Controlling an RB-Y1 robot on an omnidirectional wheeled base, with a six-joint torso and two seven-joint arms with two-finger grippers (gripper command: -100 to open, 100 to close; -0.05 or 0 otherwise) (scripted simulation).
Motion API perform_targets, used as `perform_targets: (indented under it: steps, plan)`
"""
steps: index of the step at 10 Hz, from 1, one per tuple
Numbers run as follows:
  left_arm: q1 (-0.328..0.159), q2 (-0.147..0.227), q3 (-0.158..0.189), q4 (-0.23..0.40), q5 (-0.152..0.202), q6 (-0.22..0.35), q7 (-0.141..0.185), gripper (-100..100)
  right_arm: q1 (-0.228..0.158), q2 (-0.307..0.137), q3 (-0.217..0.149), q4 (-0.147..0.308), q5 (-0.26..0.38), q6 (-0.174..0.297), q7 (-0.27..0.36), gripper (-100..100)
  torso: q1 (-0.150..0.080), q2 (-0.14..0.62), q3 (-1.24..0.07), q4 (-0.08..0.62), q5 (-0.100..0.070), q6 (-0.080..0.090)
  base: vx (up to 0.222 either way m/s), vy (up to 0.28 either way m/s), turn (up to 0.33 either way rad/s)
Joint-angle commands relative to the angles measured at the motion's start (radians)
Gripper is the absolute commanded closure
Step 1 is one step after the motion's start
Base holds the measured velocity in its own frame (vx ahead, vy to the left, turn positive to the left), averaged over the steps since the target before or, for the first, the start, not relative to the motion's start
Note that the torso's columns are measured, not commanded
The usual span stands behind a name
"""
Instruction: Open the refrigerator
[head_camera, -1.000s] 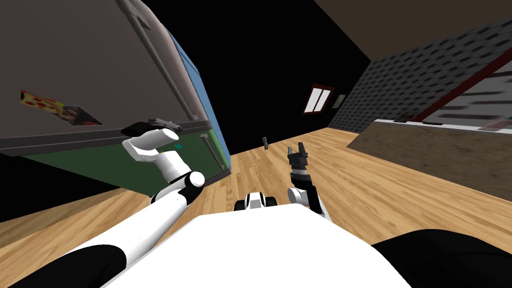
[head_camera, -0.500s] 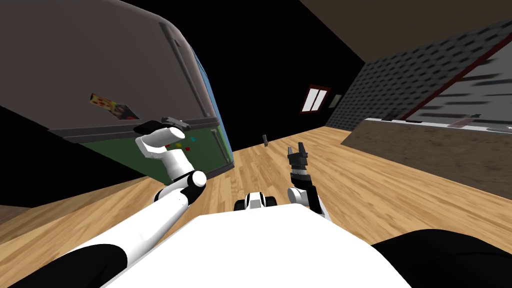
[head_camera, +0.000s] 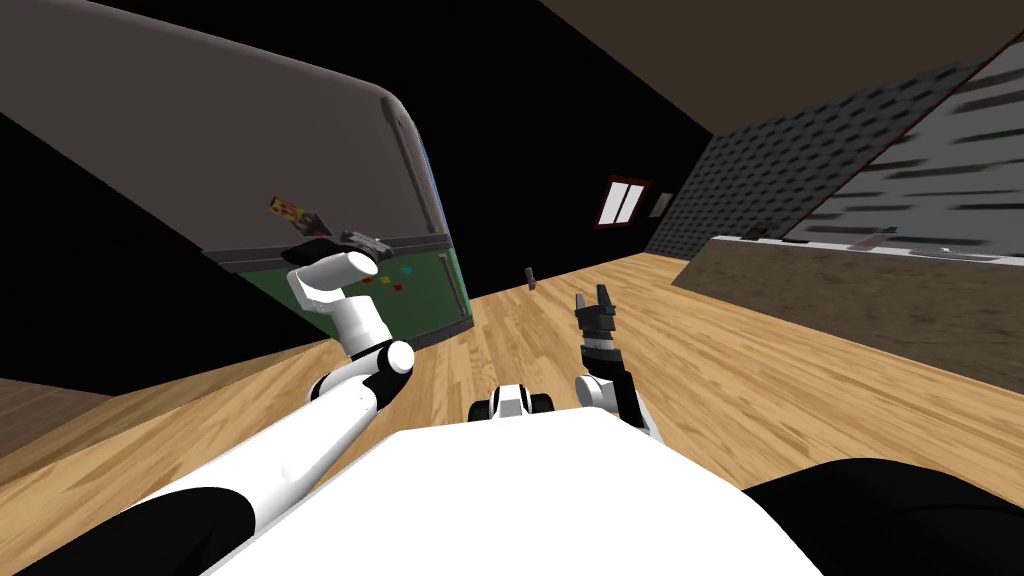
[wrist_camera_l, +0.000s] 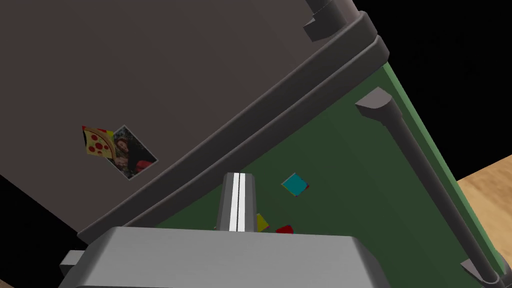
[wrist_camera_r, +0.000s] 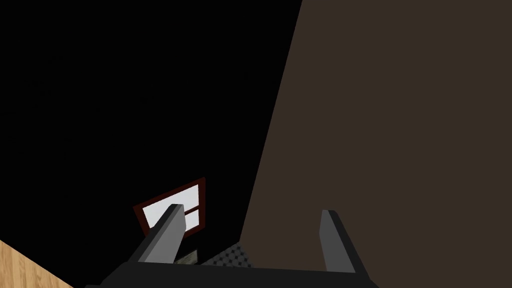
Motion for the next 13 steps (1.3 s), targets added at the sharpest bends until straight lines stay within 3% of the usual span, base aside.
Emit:
perform_targets:
  steps: [1,13]
  plan:
    - [-0.019,0.01,0.0,0.004,-0.005,0.035,0.003,-100,0.0,0.0,0.0,0.0,0.0,0.0,0.0,0,-0.001,-0.009,-0.006,-0.003,-0.001,0.001,0.153,0.035,-0.066]
    - [-0.109,0.058,-0.008,0.041,-0.034,0.204,0.014,-100,0.001,0.0,0.0,0.0,0.0,0.0,0.0,0,0.001,0.006,0.003,0.001,0.0,0.0,0.196,0.036,-0.047]
